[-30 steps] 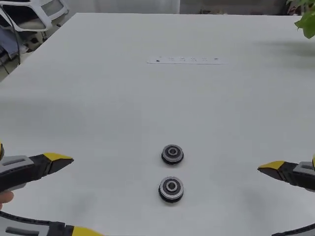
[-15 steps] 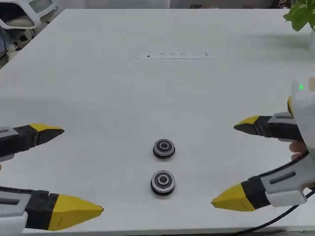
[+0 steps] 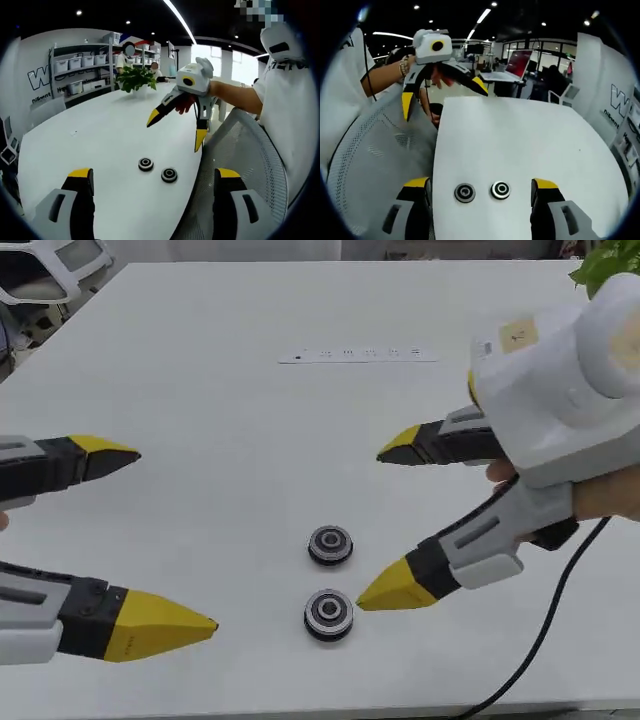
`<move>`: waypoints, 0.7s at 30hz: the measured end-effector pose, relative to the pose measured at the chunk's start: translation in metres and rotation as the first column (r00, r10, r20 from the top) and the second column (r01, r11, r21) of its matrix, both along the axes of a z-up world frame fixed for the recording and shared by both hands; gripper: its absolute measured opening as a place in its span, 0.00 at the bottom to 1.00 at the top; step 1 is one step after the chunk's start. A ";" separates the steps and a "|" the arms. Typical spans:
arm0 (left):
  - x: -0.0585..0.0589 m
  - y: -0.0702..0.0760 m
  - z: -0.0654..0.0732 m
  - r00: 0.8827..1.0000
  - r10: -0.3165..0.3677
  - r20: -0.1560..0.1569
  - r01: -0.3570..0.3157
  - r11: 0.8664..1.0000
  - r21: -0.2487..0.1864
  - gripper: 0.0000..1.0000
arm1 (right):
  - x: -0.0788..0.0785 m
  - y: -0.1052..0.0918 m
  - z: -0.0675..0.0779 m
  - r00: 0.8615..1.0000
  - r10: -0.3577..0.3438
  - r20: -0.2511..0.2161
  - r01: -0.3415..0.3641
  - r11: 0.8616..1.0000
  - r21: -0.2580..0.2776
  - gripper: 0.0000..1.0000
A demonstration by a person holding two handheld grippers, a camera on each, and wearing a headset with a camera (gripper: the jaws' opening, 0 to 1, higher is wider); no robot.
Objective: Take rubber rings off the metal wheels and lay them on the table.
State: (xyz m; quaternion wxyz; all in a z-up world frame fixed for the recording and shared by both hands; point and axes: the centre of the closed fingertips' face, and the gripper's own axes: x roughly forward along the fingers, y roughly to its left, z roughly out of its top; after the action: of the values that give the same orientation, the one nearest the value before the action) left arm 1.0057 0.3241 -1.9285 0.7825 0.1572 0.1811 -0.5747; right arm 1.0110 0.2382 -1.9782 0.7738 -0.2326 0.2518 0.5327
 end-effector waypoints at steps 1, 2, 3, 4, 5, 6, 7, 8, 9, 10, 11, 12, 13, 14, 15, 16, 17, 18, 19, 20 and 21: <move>0.000 -0.002 0.001 1.000 -0.005 0.003 0.005 1.000 -0.001 0.99 | 0.000 0.003 -0.002 1.000 0.012 0.007 -0.012 1.000 0.012 0.80; 0.000 -0.007 0.005 1.000 -0.022 0.016 0.022 1.000 -0.005 0.98 | 0.001 0.005 -0.003 1.000 0.015 0.008 -0.015 1.000 0.025 0.78; 0.001 -0.010 0.007 0.999 -0.031 0.025 0.032 0.999 -0.007 0.98 | 0.000 0.006 -0.006 1.000 0.016 0.006 -0.016 0.999 0.047 0.77; 0.001 -0.015 0.009 0.998 -0.046 0.035 0.046 0.999 -0.013 0.98 | -0.001 0.007 -0.008 1.000 0.016 0.002 -0.016 0.998 0.059 0.77; 0.002 -0.019 0.010 0.998 -0.053 0.041 0.054 0.998 -0.020 0.97 | -0.004 0.009 -0.012 1.000 0.021 -0.006 -0.020 0.997 0.076 0.76; 0.004 -0.023 0.010 0.997 -0.061 0.046 0.062 0.998 -0.030 0.97 | -0.007 0.010 -0.014 0.999 0.033 -0.014 -0.031 0.996 0.087 0.75; 0.005 -0.026 0.009 0.997 -0.065 0.048 0.067 0.997 -0.035 0.96 | -0.010 0.011 -0.017 0.999 0.045 -0.024 -0.043 0.994 0.097 0.74; 0.007 -0.031 0.006 0.996 -0.073 0.047 0.075 0.996 -0.049 0.96 | -0.012 0.010 -0.022 0.998 0.052 -0.035 -0.048 0.993 0.105 0.71; 0.009 -0.035 0.004 0.996 -0.074 0.040 0.076 0.995 -0.063 0.96 | -0.012 0.009 -0.025 0.998 0.050 -0.044 -0.045 0.993 0.108 0.70; 0.011 -0.039 0.001 0.997 -0.075 0.022 0.077 0.994 -0.078 0.96 | -0.011 0.007 -0.030 0.998 0.041 -0.052 -0.035 0.993 0.114 0.68; 0.012 -0.042 -0.002 0.997 -0.076 0.011 0.077 0.994 -0.083 0.95 | -0.010 0.006 -0.035 0.998 0.033 -0.057 -0.026 0.993 0.114 0.66; 0.013 -0.044 -0.005 0.997 -0.076 0.005 0.077 0.994 -0.084 0.94 | -0.008 0.004 -0.039 0.998 0.016 -0.066 -0.009 0.994 0.110 0.63; 0.015 -0.048 -0.008 0.997 -0.078 0.005 0.078 0.993 -0.085 0.93 | -0.006 0.001 -0.045 0.997 -0.006 -0.081 0.014 0.994 0.105 0.60; 0.017 -0.053 -0.012 0.997 -0.082 0.001 0.082 0.993 -0.084 0.92 | -0.005 -0.001 -0.049 0.997 -0.004 -0.077 0.012 0.995 0.101 0.59; 0.018 -0.057 -0.015 0.996 -0.086 -0.002 0.085 0.993 -0.084 0.92 | -0.004 -0.002 -0.053 0.997 -0.002 -0.074 0.010 0.995 0.097 0.57; 0.017 -0.060 -0.018 0.995 -0.099 -0.007 0.098 0.992 -0.077 0.91 | -0.003 -0.003 -0.057 0.997 -0.007 -0.073 0.013 0.995 0.094 0.54; 0.017 -0.064 -0.023 0.994 -0.113 -0.007 0.113 0.991 -0.068 0.89 | -0.004 -0.004 -0.062 0.996 -0.012 -0.089 0.020 0.996 0.092 0.52; 0.018 -0.066 -0.026 0.993 -0.119 -0.001 0.119 0.991 -0.058 0.87 | -0.005 -0.004 -0.064 0.995 -0.010 -0.098 0.019 0.996 0.091 0.50; 0.019 -0.068 -0.028 0.992 -0.126 0.007 0.126 0.991 -0.051 0.85 | -0.008 -0.004 -0.069 0.993 -0.011 -0.120 0.022 0.996 0.086 0.48; 0.020 -0.071 -0.032 0.991 -0.134 0.016 0.135 0.990 -0.041 0.83 | -0.009 -0.003 -0.071 0.992 -0.011 -0.124 0.022 0.996 0.084 0.47; 0.020 -0.073 -0.034 0.990 -0.137 0.018 0.138 0.990 -0.032 0.82 | -0.013 -0.002 -0.073 0.992 0.005 -0.127 0.005 0.997 0.077 0.46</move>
State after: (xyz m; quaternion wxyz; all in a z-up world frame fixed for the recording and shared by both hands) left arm 1.0259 0.2513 -1.9624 0.7450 0.1608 0.1541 -0.6288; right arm 0.9982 0.2359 -2.0516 0.7646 -0.1679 0.2799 0.5558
